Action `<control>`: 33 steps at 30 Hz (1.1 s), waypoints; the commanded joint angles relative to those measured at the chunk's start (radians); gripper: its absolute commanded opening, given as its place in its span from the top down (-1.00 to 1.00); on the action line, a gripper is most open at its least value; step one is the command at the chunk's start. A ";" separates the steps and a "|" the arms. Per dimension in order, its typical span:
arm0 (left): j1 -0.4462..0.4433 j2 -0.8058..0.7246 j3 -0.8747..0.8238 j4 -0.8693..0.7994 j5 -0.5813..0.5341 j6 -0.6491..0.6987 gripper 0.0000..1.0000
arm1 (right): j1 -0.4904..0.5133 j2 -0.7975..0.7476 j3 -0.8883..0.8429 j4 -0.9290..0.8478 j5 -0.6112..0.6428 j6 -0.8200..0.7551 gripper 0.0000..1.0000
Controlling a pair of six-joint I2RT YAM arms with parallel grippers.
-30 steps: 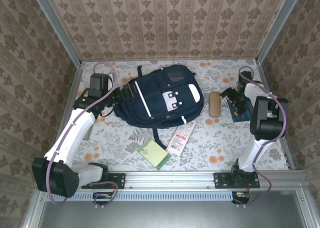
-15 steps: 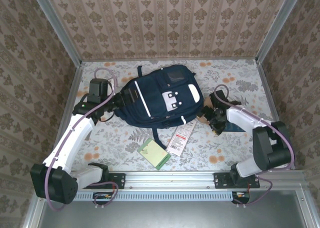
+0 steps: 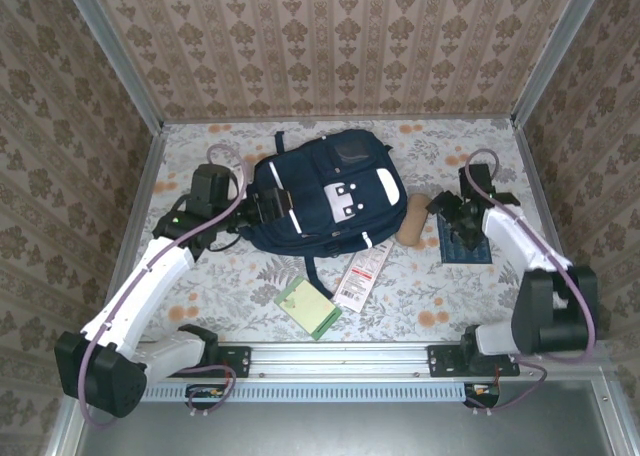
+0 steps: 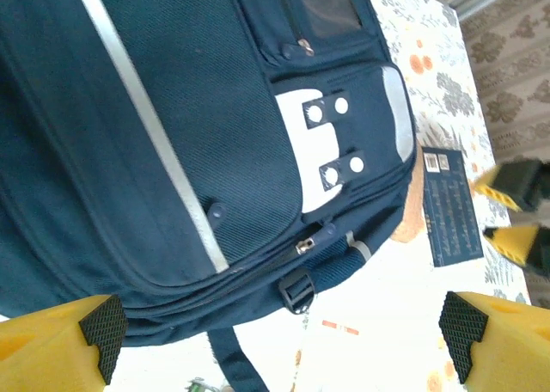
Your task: Pack books, pencil case, and school supplies into a backpack
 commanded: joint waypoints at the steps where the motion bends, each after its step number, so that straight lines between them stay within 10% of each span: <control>1: -0.021 0.010 0.007 0.011 -0.039 -0.028 -0.96 | -0.028 0.130 0.089 0.012 -0.018 -0.141 -0.99; 10: -0.099 0.048 0.032 0.011 -0.111 -0.057 -0.97 | -0.047 0.232 0.026 0.057 -0.044 -0.107 -0.99; 26: -0.191 0.173 0.040 0.109 -0.088 -0.114 -0.90 | 0.296 -0.187 -0.301 0.057 -0.047 0.312 -0.99; 33: -0.328 0.262 0.037 0.221 -0.078 -0.209 -0.74 | 0.295 -0.293 -0.211 -0.116 0.077 0.174 -0.99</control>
